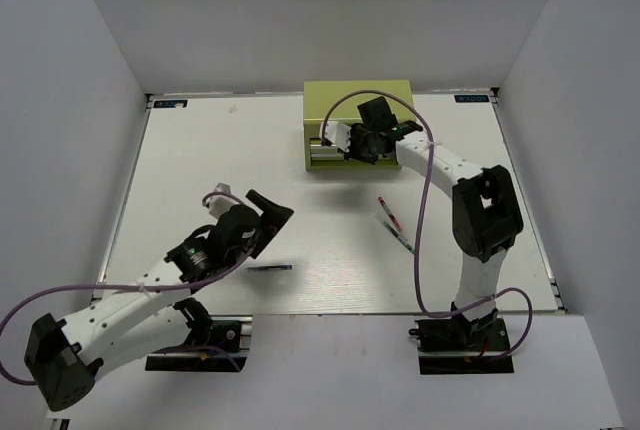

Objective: Sort the stationery into containers
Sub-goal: Close the drawer at the center of the board.

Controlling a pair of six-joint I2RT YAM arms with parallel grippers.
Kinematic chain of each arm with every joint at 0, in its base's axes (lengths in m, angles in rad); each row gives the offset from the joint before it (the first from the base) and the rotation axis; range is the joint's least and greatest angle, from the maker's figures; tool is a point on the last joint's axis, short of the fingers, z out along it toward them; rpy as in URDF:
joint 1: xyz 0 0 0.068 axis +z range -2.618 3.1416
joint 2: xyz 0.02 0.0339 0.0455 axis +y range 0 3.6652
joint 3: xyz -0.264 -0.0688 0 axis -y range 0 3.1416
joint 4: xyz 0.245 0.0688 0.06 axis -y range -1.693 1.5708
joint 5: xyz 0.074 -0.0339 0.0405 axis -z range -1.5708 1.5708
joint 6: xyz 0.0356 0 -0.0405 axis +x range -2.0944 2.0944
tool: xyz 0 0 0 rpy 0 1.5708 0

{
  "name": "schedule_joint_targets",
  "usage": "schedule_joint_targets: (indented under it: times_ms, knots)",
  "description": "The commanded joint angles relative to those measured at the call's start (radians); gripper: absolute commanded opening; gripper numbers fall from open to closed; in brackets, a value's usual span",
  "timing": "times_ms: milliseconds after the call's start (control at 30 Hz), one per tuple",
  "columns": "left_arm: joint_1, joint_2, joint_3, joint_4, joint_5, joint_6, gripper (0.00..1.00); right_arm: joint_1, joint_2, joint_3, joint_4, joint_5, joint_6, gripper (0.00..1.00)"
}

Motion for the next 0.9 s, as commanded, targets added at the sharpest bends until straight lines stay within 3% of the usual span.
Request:
schedule_joint_targets:
  times_ms: [0, 300, 500, 567, 600, 700, 800, 867]
  knots:
    - [0.012, 0.074, -0.005, 0.28, 0.053, 0.124, 0.99, -0.015, 0.033, 0.08, 0.117, 0.113, 0.028, 0.0]
    - [0.057, 0.459, 0.166, 0.52, 0.218, 0.279, 0.99, -0.034, 0.03, 0.093, 0.124, 0.137, 0.041, 0.0]
    - [0.124, 0.623, 0.166, 0.826, 0.346, 0.279, 0.94, -0.06, -0.12, 0.028, 0.048, -0.111, 0.024, 0.05]
    - [0.138, 0.698, 0.175, 0.92, 0.372, 0.256, 0.86, -0.061, -0.192, -0.03, 0.061, -0.15, 0.022, 0.15]
    - [0.152, 0.726, 0.175, 0.951, 0.405, 0.245, 0.75, -0.069, -0.255, -0.045, 0.075, -0.182, 0.048, 0.19]
    - [0.176, 0.839, 0.201, 1.07, 0.462, 0.196, 0.54, -0.07, -0.326, -0.096, 0.155, -0.175, 0.114, 0.5]
    - [0.187, 0.925, 0.239, 1.199, 0.481, 0.152, 0.5, -0.078, -0.357, -0.105, 0.239, -0.121, 0.209, 0.66]
    - [0.187, 1.0, 0.262, 1.271, 0.481, 0.126, 0.5, -0.083, -0.355, -0.098, 0.255, -0.104, 0.226, 0.69]
